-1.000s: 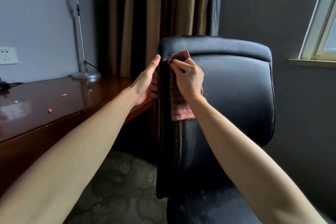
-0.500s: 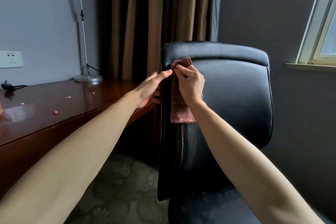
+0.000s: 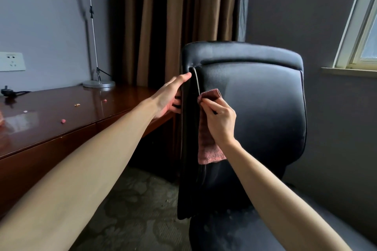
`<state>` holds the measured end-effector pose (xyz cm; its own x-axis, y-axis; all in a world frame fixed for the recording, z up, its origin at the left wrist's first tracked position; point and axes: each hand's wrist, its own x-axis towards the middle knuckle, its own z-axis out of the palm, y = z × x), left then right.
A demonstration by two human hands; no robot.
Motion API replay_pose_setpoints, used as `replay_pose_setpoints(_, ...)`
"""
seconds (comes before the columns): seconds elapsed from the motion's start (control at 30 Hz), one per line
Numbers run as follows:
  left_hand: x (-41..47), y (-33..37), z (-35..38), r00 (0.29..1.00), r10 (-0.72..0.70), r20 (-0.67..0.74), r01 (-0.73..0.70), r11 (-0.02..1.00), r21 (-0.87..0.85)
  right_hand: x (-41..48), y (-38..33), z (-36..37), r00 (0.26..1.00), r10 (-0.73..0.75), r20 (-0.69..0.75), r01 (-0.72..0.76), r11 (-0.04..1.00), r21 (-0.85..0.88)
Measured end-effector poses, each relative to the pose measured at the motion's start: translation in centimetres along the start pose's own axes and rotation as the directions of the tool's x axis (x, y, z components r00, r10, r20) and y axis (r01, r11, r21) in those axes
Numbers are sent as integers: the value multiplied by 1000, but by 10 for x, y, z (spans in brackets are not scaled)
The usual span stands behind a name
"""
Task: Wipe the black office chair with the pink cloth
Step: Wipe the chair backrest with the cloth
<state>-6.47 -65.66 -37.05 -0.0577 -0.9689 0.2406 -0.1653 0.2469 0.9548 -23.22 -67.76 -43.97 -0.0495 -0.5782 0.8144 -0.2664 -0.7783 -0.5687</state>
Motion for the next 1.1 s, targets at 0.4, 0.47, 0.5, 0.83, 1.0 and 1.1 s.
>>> replay_pose_setpoints(0.4, 2, -8, 2, 999, -29, -35, 29, 1000, 0, 30, -6, 17, 995, -97, -21, 93, 988, -122)
replay_pose_setpoints(0.47, 2, -7, 2, 999, -21, -29, 21, 1000, 13, 1, 4, 8, 995, -92, -24, 89, 990, -112)
replay_pose_setpoints(0.5, 2, -7, 2, 1000, -11, -23, 12, 1000, 11, -12, 8, 3, 996, -86, -28, 83, 992, -92)
replay_pose_setpoints(0.83, -1, -1, 4, 998, -22, -55, 20, 999, -43, 69, -33, 26, 994, -96, -55, 92, 993, -70)
replay_pose_setpoints(1.0, -2, 0, 5, 999, 11, -41, -14, 998, -66, 87, -30, 36, 982, -186, -26, 179, 969, -168)
replay_pose_setpoints(1.1, -2, 3, 8, 999, 12, -45, -15, 998, -68, 89, -24, 31, 978, -205, -28, 193, 954, -230)
